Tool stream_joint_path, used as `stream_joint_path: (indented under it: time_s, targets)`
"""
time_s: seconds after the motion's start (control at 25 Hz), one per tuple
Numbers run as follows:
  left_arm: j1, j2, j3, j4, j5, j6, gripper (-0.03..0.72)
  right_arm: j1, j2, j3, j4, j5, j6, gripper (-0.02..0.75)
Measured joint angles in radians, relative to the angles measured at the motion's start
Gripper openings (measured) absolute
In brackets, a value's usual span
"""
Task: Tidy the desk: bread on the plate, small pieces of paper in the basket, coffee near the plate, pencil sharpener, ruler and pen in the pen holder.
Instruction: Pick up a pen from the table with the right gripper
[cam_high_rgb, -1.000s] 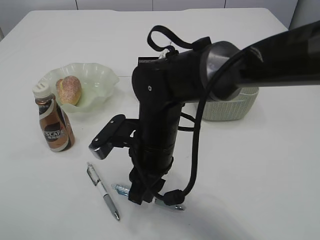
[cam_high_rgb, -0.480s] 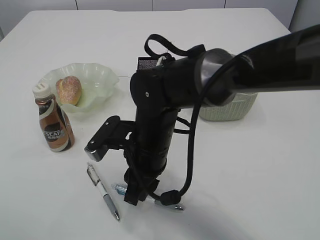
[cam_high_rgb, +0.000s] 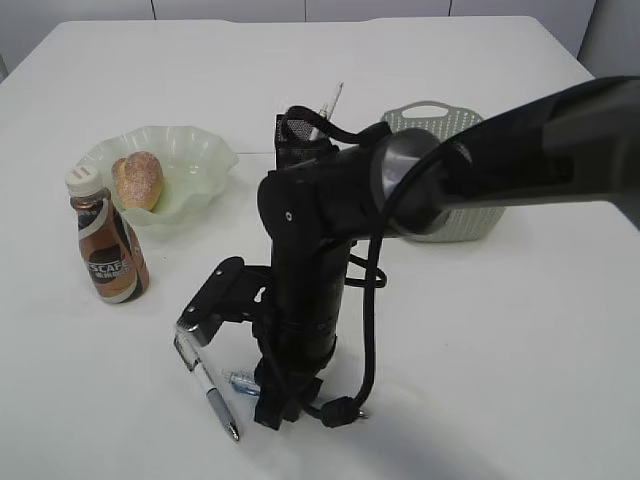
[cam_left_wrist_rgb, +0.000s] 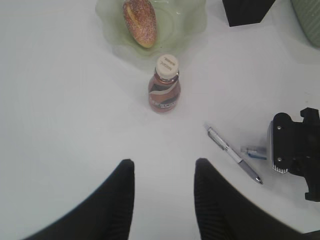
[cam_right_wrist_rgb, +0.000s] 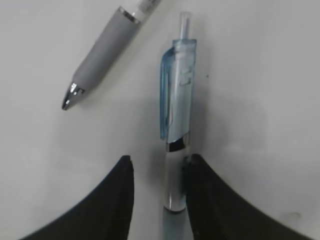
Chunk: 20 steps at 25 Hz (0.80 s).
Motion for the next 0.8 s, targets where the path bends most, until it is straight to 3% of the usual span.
stream_joint_path:
  time_s: [0.8]
  targets:
    - [0.0, 0.0, 0.0, 0.004, 0.0, 0.002, 0.29, 0.0, 0.015, -0.004, -0.045, -0.006, -0.002, 0.273]
